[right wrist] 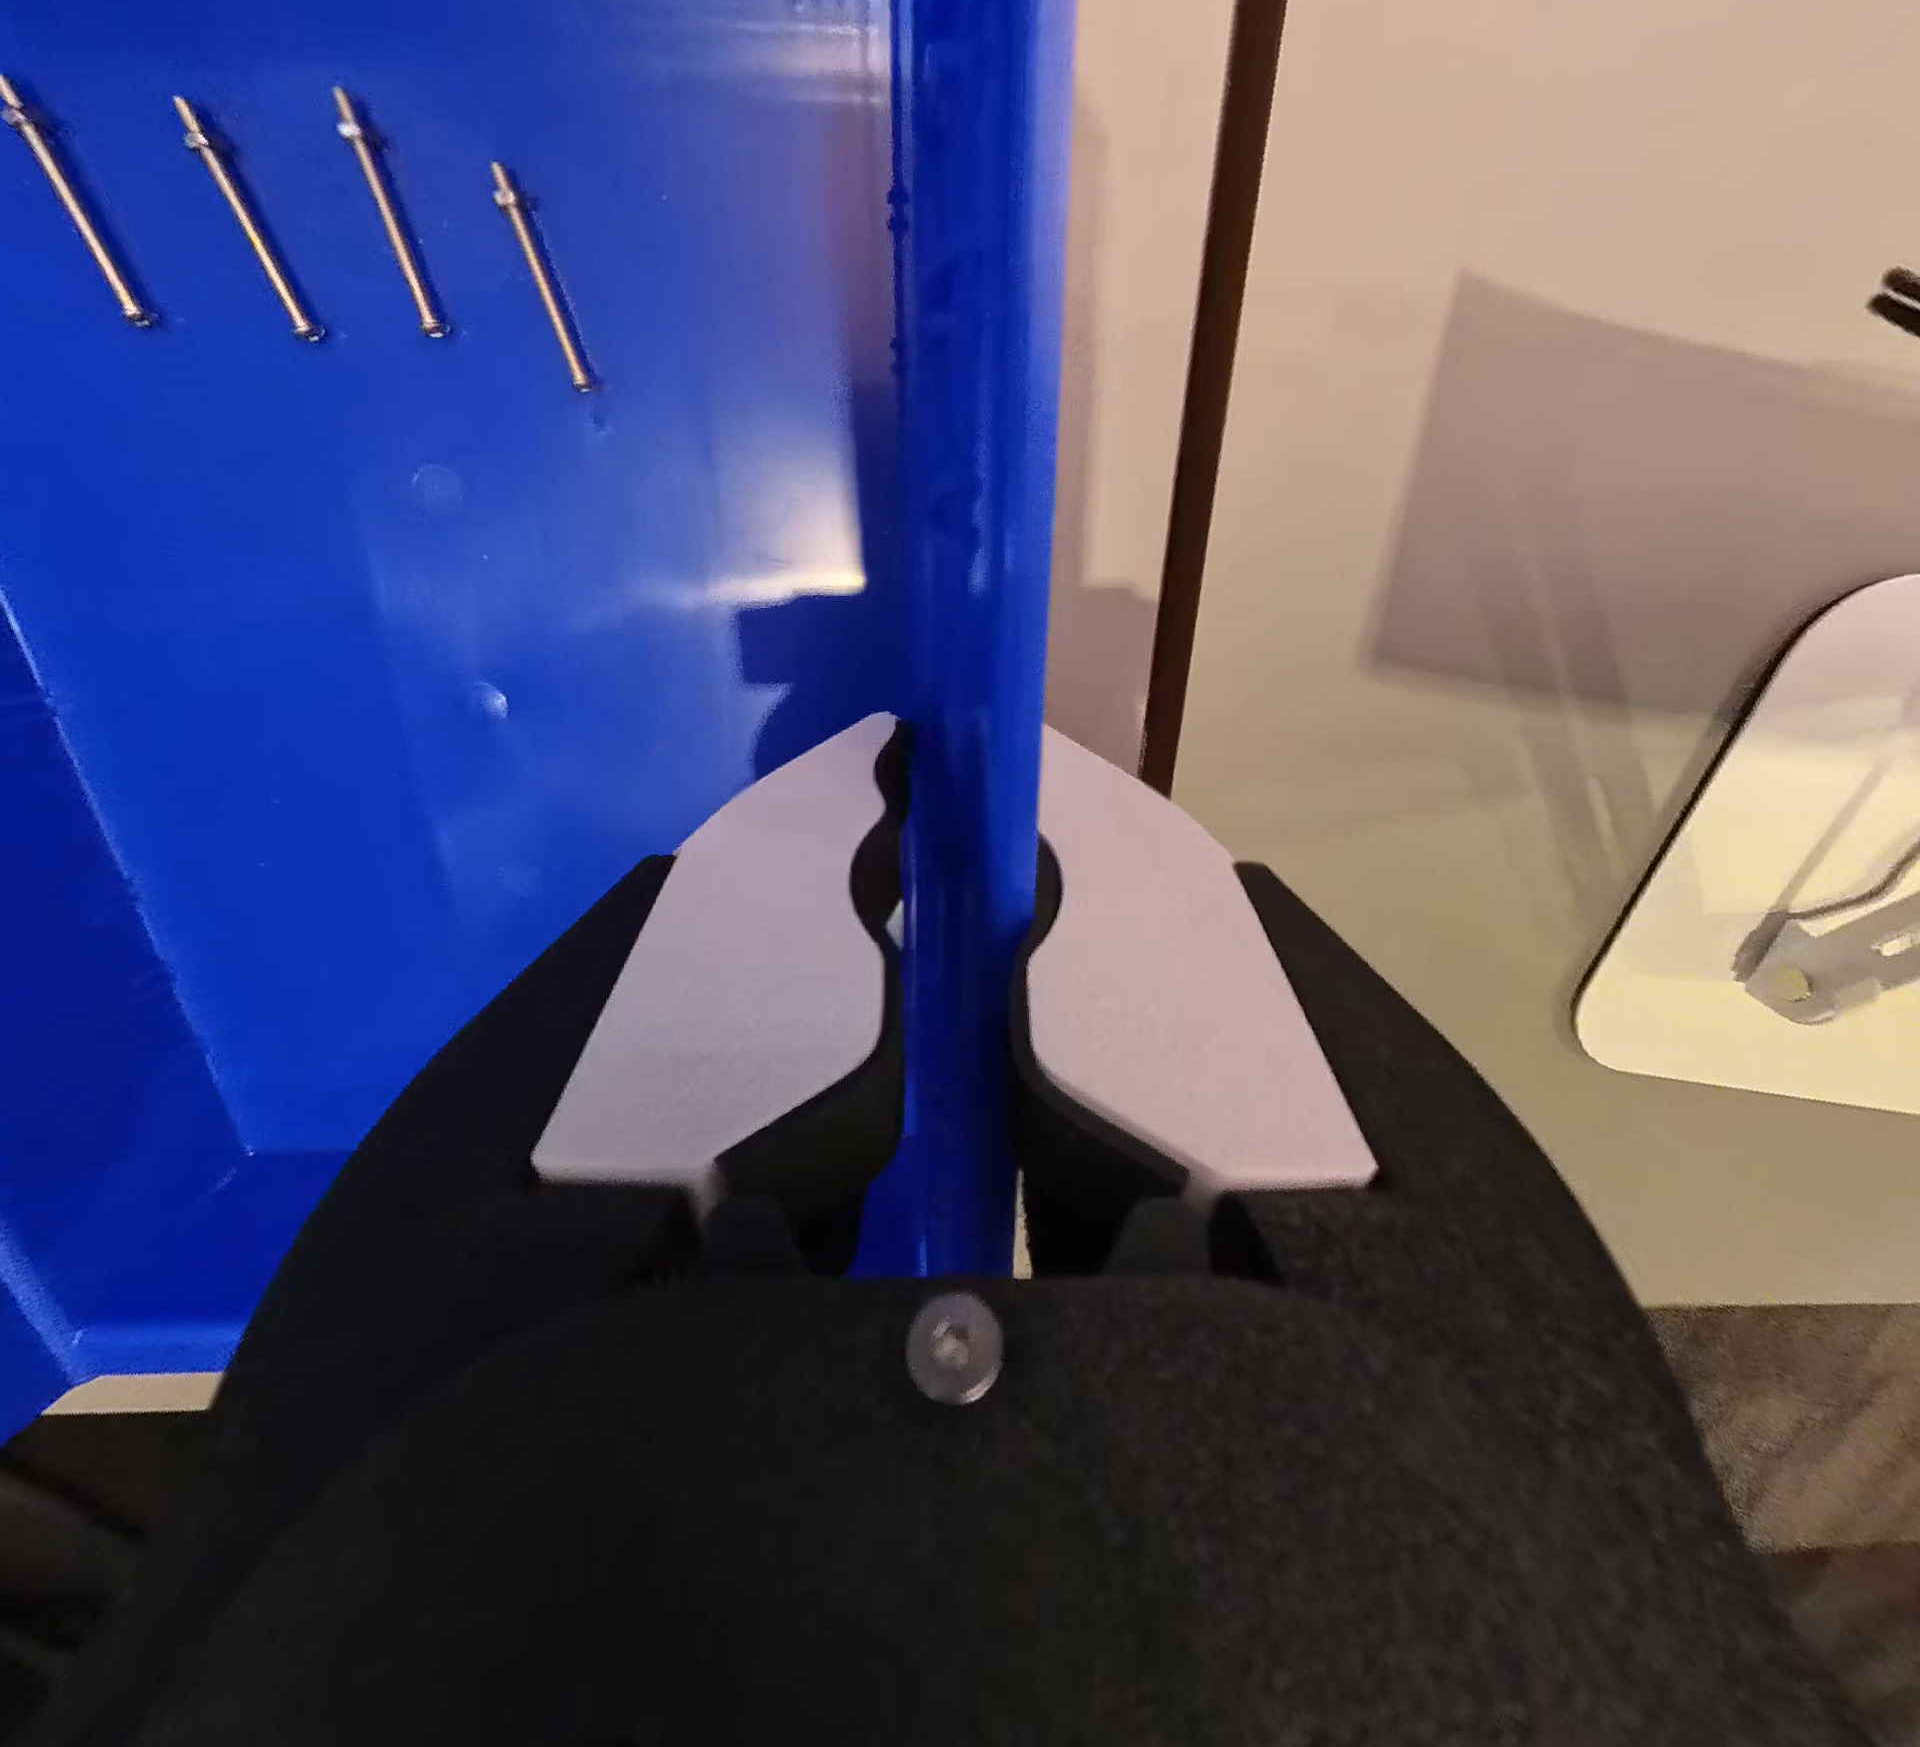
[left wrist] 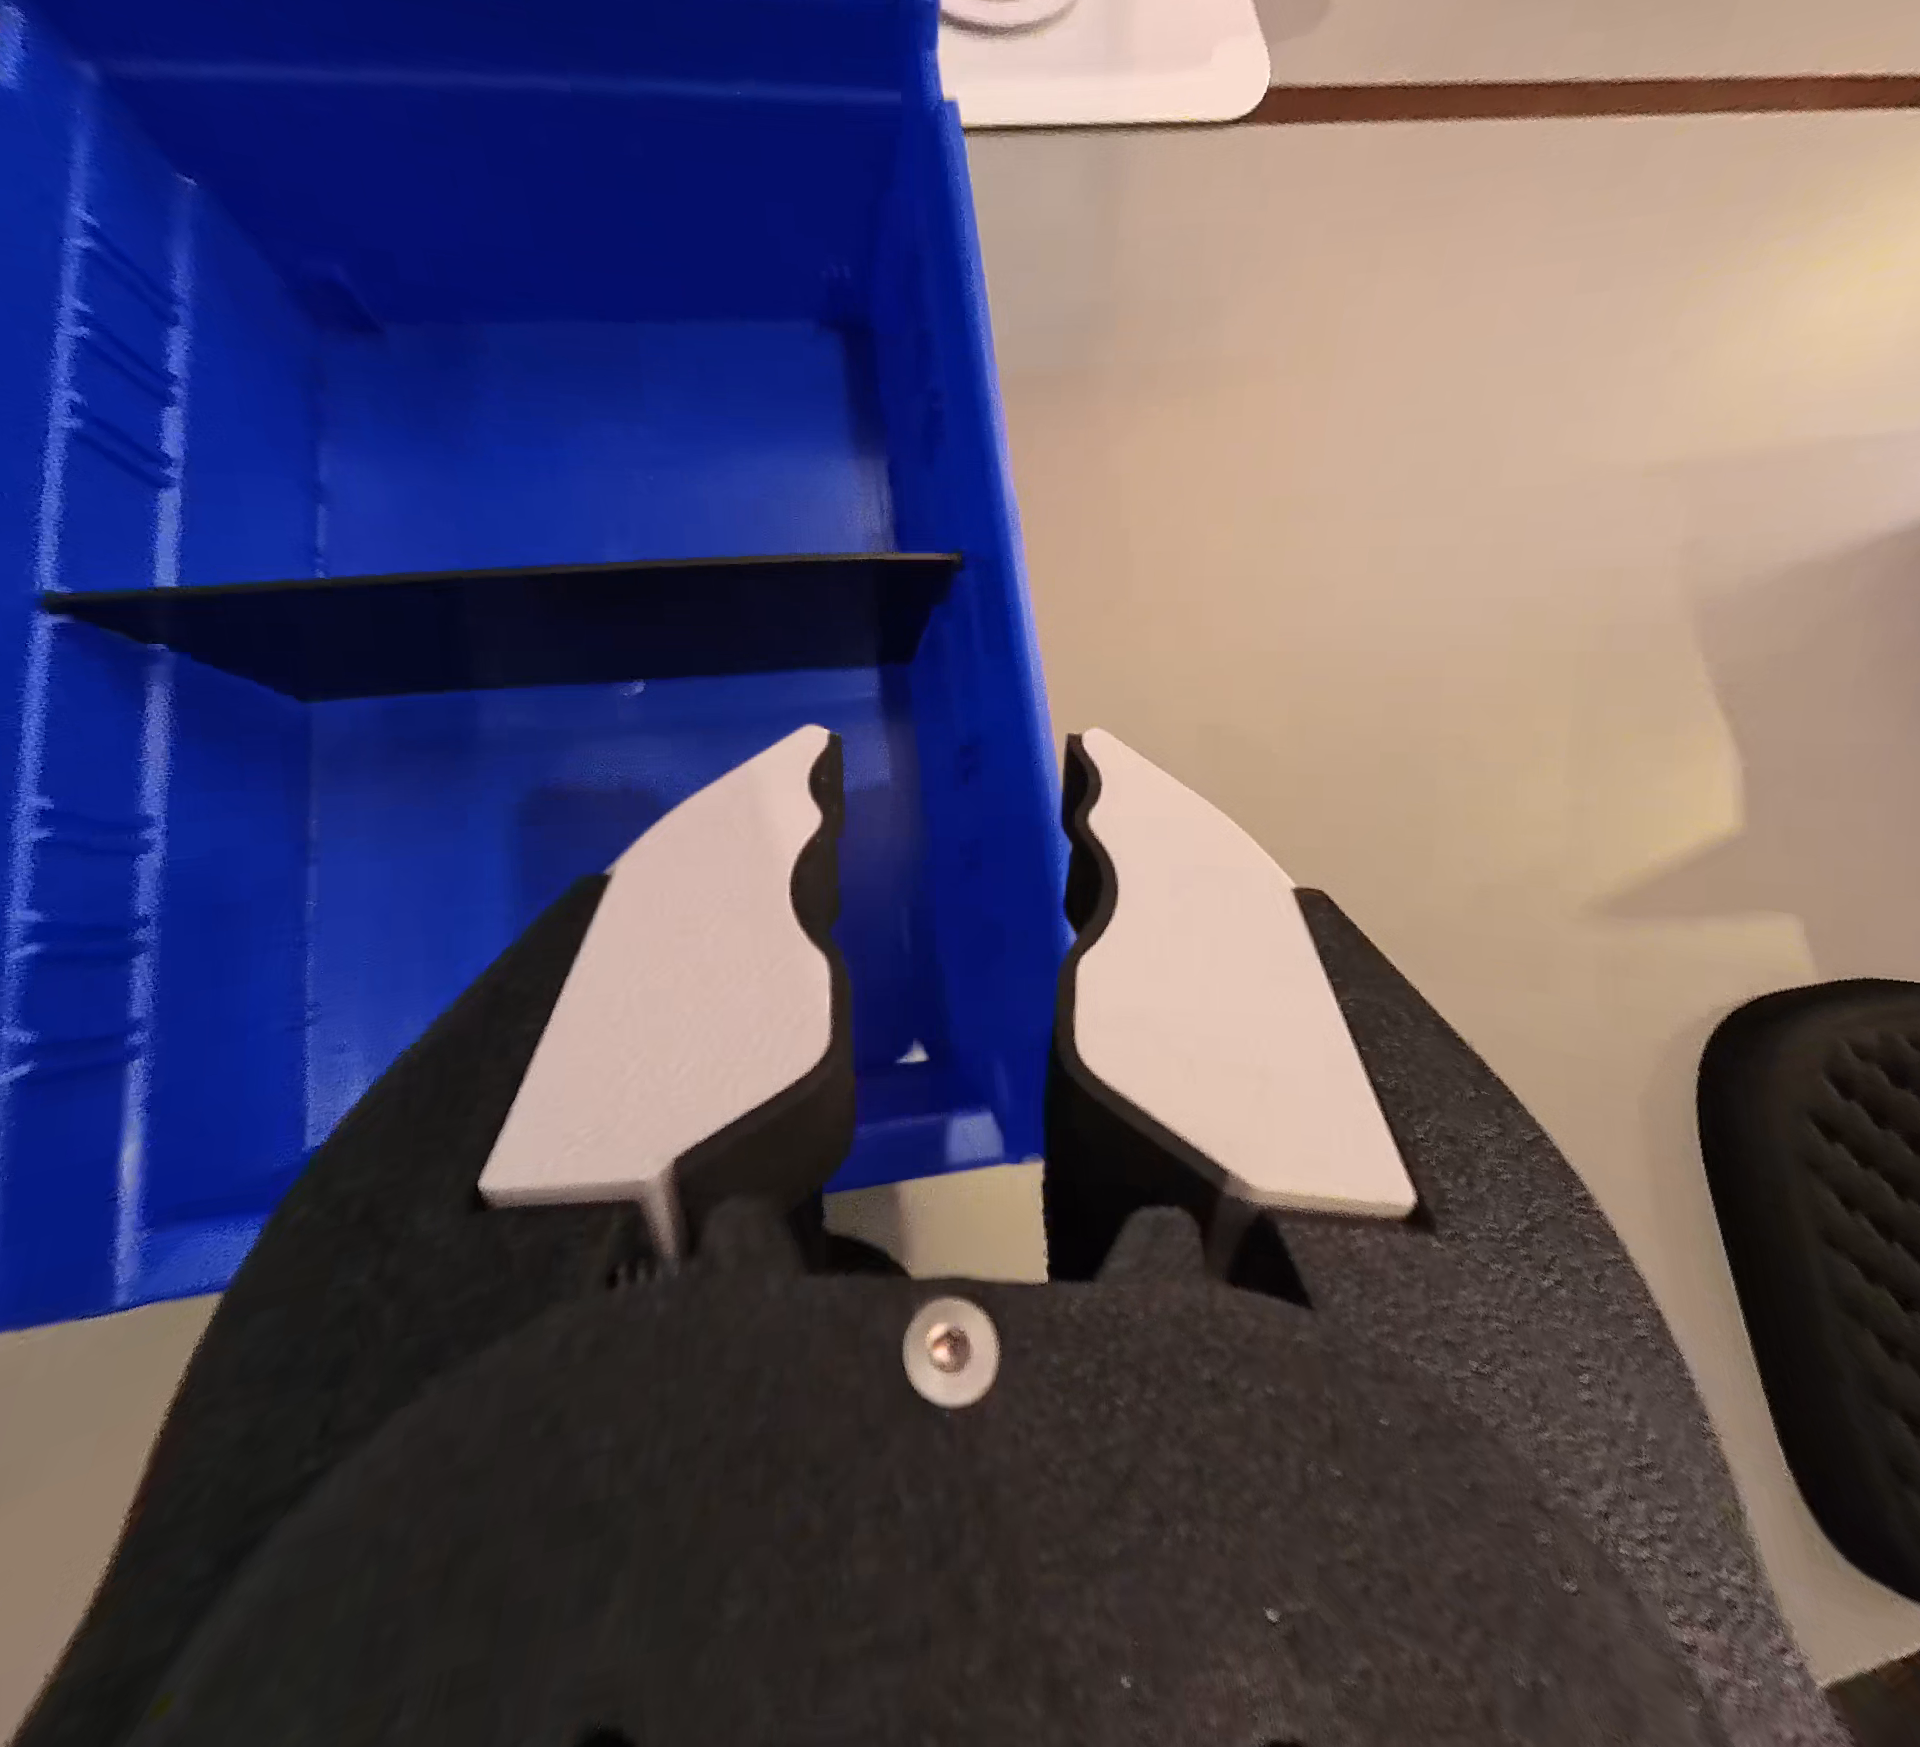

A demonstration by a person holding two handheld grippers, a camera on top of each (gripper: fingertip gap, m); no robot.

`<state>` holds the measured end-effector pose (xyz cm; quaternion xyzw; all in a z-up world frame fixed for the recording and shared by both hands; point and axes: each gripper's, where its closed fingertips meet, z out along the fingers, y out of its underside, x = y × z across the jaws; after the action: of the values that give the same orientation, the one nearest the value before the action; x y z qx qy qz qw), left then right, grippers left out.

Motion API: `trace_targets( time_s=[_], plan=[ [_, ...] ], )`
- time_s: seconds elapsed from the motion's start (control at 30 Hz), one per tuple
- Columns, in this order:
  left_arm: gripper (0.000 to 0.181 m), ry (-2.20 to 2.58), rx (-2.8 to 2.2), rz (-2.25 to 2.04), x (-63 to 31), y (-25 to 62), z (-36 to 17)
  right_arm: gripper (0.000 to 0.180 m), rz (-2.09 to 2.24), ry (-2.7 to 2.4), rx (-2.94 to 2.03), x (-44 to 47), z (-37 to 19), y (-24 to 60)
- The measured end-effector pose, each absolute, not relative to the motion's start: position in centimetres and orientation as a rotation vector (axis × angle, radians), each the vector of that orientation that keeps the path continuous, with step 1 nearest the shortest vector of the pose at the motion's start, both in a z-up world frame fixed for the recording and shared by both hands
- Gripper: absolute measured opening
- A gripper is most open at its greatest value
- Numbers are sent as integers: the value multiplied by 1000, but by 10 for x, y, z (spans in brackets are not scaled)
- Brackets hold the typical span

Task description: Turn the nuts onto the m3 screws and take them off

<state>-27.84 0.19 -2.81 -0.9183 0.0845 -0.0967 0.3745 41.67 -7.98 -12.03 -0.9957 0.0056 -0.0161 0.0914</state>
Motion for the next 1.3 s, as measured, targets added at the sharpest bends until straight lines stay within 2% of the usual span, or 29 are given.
trace_targets(
  time_s=[0.1, 0.2, 0.67, 1.0, 1.17, 1.3],
  plan=[
    [38, 229, -2303, -262, -288, -8, -13, 15, 59, 39, -2933, 413, -121, -78],
    [37, 230, -2267, -246, -302, -15, -1, 5, 146, 35, -2902, 411, -121, -76],
    [29, 261, -2232, -263, -337, -39, 9, 5, 293, 206, -2908, 414, -111, -86],
    [26, 235, -2193, -266, -372, -51, 9, 6, 353, 173, -2916, 383, -56, -85],
    [26, 149, -2183, -137, -445, -38, 4, 5, 320, 104, -2887, 352, -15, -72],
    [36, 77, -2247, -246, -475, -21, -11, 5, 329, 59, -2881, 323, 3, -60]
  ],
)
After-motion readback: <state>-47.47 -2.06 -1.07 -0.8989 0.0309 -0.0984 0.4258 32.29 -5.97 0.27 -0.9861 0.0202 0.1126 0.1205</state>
